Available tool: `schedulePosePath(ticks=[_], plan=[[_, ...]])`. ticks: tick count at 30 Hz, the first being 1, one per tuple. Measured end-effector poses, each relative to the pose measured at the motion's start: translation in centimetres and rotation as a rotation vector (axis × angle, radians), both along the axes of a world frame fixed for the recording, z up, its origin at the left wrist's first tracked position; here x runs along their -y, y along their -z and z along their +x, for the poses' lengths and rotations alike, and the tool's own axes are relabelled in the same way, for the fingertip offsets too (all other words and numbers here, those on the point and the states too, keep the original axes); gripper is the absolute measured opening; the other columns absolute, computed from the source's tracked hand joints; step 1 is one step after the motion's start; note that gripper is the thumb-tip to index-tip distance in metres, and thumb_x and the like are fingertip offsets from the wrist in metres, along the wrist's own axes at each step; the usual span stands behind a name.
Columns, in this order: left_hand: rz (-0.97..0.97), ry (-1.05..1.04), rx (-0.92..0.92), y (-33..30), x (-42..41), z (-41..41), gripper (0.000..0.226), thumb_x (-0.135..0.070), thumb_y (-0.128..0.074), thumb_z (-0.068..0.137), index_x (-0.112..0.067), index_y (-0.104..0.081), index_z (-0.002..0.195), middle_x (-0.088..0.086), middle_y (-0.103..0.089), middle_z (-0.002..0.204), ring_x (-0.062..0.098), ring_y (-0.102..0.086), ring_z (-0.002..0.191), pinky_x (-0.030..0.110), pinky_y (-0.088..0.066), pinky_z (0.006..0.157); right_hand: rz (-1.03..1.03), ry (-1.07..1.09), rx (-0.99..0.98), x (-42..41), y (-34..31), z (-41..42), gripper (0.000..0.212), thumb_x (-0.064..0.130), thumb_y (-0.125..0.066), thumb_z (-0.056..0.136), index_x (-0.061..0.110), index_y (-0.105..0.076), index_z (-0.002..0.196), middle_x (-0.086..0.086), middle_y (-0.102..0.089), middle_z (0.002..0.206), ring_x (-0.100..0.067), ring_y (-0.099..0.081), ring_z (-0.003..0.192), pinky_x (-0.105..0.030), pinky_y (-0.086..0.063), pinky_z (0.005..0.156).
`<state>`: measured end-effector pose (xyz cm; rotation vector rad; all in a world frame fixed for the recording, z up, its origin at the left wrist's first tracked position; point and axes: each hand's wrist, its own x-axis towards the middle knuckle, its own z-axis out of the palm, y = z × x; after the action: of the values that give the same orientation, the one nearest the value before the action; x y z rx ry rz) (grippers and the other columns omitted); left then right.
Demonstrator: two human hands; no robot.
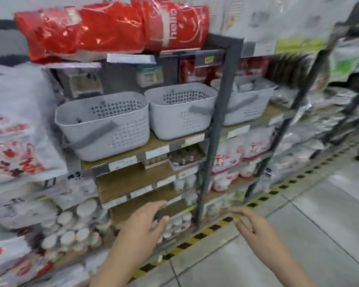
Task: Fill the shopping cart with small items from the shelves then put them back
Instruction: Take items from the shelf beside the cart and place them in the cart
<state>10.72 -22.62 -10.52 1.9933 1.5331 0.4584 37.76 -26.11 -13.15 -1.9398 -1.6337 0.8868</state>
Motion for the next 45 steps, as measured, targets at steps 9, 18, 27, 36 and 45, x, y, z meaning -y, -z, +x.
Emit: schedulePosePath(ticks=[9, 18, 27, 36, 45], plan=[[0.012, 0.101, -0.053, -1.7, -8.1, 9.0, 0.033, -0.042, -0.045, 0.096, -0.041, -0.047, 0.129, -0.033, -0.046, 0.115, -0.013, -0.047, 0.097, 0.007, -0.041, 0.079, 0.094, 0.006, 0.006, -5.1, -1.9, 7.6, 0.017, 0.032, -0.047, 0.099, 0.043, -0.049, 0.112, 0.029, -0.050, 0.109, 0.008, -0.048, 0.100, -0.007, -0.041, 0.082], [0.081, 0.176, 0.024, -3.6, -19.4, 20.7, 0.028, -0.037, -0.047, 0.096, -0.039, -0.053, 0.124, -0.029, -0.055, 0.114, -0.011, -0.051, 0.104, 0.019, -0.046, 0.092, 0.213, 0.042, -0.040, -14.7, -4.2, 17.9, 0.027, 0.024, -0.054, 0.095, 0.051, -0.051, 0.091, 0.028, -0.063, 0.092, 0.017, -0.051, 0.100, -0.006, -0.043, 0.076], [0.186, 0.313, 0.011, -6.2, -28.0, 31.5, 0.031, -0.037, -0.043, 0.098, -0.036, -0.053, 0.128, -0.026, -0.054, 0.122, -0.007, -0.048, 0.112, 0.019, -0.041, 0.096, 0.274, 0.118, -0.074, -23.0, -5.8, 27.5, 0.019, 0.027, -0.055, 0.093, 0.045, -0.061, 0.094, 0.037, -0.063, 0.096, 0.009, -0.060, 0.092, -0.020, -0.052, 0.079], [0.369, 0.106, 0.122, -8.5, -34.2, 34.6, 0.024, -0.031, -0.050, 0.095, -0.037, -0.060, 0.116, -0.035, -0.053, 0.108, -0.016, -0.047, 0.107, 0.004, -0.036, 0.086, 0.470, -0.113, -0.149, -35.3, -11.3, 31.1, 0.016, 0.024, -0.054, 0.093, 0.035, -0.065, 0.098, 0.025, -0.066, 0.091, 0.009, -0.058, 0.093, -0.008, -0.044, 0.074], [0.465, -0.316, -0.072, -7.9, -42.1, 36.3, 0.033, -0.018, -0.045, 0.095, -0.021, -0.060, 0.124, 0.003, -0.062, 0.121, 0.023, -0.058, 0.108, 0.035, -0.048, 0.088, 0.388, -0.565, -0.063, -47.3, -12.2, 29.9, 0.017, 0.018, -0.058, 0.092, 0.022, -0.066, 0.107, 0.012, -0.067, 0.100, -0.001, -0.060, 0.091, -0.013, -0.044, 0.078]])
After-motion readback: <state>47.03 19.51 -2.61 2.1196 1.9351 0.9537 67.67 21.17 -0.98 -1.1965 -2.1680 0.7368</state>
